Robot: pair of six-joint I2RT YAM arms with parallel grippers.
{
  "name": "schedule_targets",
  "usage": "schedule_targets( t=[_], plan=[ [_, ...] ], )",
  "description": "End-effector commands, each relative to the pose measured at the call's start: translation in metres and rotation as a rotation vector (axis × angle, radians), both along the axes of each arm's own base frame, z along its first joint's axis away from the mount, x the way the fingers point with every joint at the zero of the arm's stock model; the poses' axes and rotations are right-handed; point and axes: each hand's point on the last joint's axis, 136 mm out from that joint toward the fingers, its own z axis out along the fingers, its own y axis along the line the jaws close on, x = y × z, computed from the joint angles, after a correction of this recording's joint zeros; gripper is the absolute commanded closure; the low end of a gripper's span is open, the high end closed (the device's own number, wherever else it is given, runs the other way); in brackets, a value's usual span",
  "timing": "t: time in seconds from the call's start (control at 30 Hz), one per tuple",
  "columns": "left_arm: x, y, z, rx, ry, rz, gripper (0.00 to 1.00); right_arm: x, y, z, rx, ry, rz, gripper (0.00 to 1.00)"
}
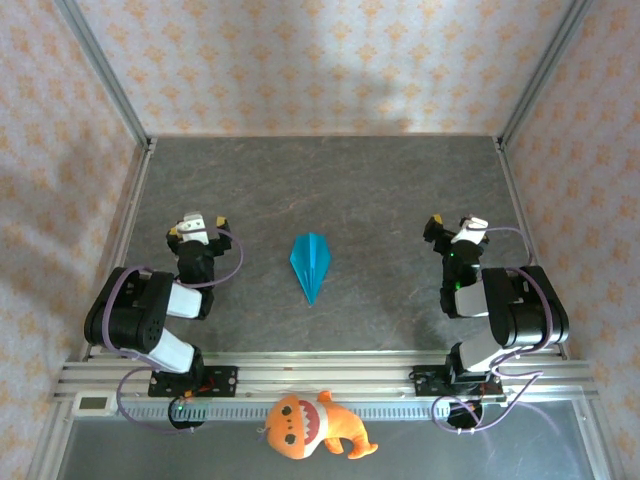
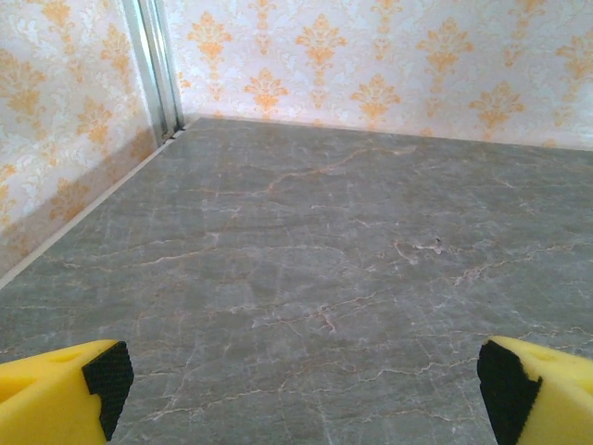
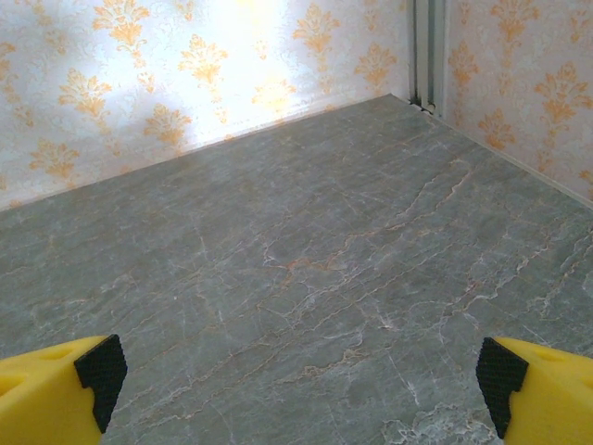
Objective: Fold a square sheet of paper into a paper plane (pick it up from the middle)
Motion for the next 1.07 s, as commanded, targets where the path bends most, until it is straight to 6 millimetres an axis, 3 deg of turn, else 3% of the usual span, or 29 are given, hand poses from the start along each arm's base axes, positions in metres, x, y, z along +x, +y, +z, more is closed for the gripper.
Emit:
schedule_targets(
  t=[0.0,1.03],
  plan=[
    [0.0063,-0.0028,0.0144,-0.013,-0.047,-0.02,0.01,0.0016,-0.0027,0.0145,-0.003,-0.054,-0.025,0.0],
    [0.0059,-0.003,0.0149,-0.012,-0.052,-0.02,0.01,0.0021,-0.0022,0.0144,-0.006,-0.052,-0.025,0.0]
  ],
)
